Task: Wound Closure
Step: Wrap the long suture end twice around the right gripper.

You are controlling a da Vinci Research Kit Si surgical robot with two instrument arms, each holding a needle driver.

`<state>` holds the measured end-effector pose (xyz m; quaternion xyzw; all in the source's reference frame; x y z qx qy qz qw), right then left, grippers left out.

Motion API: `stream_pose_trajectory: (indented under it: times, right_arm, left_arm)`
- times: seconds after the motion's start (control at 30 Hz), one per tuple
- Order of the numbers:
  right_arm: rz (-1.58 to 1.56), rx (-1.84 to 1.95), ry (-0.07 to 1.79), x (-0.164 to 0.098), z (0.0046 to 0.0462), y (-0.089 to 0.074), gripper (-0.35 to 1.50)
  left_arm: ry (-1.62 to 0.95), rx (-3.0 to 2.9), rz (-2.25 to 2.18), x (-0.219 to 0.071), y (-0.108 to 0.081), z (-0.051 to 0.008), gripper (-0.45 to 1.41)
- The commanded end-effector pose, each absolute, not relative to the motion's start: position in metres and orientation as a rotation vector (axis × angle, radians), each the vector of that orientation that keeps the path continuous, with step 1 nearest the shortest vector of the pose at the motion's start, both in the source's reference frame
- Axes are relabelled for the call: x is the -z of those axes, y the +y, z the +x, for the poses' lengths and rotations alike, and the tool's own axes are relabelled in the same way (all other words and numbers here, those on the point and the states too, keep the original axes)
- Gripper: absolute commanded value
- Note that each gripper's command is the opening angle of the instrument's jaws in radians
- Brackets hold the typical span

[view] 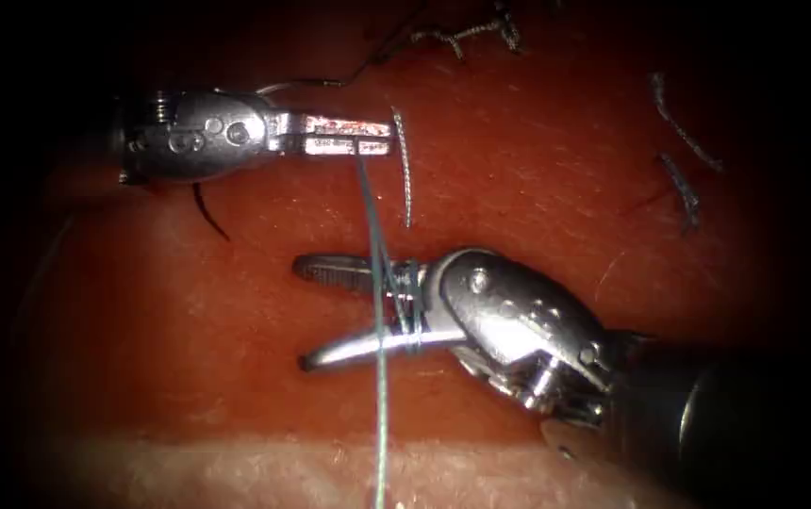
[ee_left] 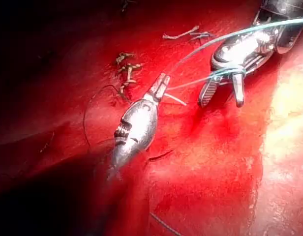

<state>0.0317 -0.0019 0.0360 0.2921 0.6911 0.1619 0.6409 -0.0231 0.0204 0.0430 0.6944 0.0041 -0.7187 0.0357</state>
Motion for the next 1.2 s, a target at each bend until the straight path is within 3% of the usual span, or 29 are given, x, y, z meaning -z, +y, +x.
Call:
stream_pose_trajectory:
  times: [0.03, 1.2]
  right_arm:
    - [0.667, -0.381, 1.586, -0.0366, 0.032, -0.0016, 0.39]
    - [0.717, -0.769, 1.791, -0.0371, 0.0296, 0.0013, 0.31]
  left_arm:
    - [0.014, 2.197, 2.136, -0.0433, 0.0206, -0.0235, -0.45]
    - [0.068, 2.097, 2.157, -0.0422, 0.0162, -0.0234, -0.45]
